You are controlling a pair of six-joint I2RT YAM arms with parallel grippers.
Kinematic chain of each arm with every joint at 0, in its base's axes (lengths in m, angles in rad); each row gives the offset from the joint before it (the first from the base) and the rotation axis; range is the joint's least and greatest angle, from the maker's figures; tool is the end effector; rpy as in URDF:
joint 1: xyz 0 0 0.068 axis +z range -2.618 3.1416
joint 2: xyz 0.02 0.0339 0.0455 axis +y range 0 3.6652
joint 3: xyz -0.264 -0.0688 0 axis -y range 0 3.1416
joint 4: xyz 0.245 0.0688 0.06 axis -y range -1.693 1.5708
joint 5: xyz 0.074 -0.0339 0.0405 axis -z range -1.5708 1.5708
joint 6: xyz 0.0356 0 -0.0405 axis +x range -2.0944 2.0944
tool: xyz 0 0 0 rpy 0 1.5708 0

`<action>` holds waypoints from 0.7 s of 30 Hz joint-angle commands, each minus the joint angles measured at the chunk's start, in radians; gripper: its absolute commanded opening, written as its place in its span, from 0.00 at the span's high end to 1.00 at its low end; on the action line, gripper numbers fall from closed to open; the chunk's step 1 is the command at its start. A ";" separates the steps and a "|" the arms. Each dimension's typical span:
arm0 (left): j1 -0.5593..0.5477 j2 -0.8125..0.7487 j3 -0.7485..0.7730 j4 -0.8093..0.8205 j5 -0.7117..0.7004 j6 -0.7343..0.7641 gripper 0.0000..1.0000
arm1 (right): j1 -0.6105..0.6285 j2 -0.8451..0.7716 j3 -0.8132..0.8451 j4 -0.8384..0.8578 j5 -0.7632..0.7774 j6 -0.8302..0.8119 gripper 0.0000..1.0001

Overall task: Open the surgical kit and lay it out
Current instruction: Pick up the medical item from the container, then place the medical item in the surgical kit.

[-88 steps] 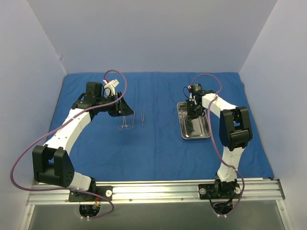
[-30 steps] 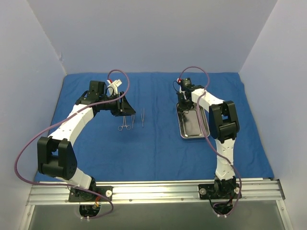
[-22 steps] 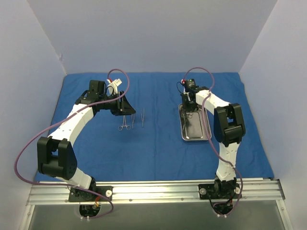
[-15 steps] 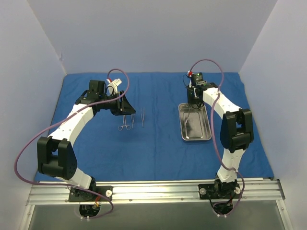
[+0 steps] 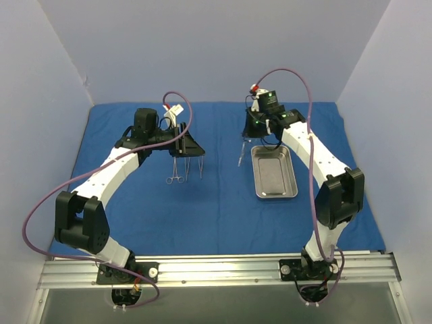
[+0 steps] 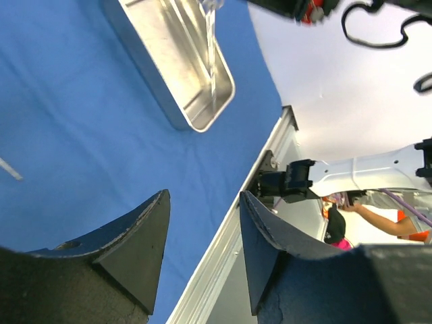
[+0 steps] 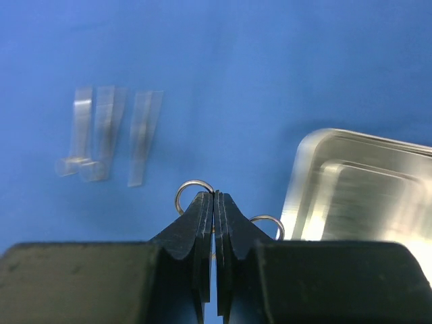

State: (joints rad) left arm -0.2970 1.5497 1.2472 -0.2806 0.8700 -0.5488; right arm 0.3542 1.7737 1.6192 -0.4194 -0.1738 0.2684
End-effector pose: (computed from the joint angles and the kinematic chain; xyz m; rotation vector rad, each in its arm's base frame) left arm 0.3240 -0.1276 0.3083 0.2680 2.2371 -1.4091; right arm 0.3881 0.1501 0.3345 -0.1971 2.1767 0.5450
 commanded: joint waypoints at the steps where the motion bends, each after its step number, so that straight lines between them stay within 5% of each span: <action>1: -0.024 0.015 0.000 0.100 0.044 -0.045 0.46 | 0.070 -0.054 0.039 0.024 -0.078 0.113 1.00; 21: -0.114 0.024 -0.014 0.090 -0.037 -0.043 0.44 | 0.158 -0.072 0.042 0.114 -0.147 0.337 1.00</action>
State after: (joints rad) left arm -0.4000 1.5696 1.2324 -0.2432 0.8371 -0.5880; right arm 0.5056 1.7561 1.6306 -0.3389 -0.3054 0.5663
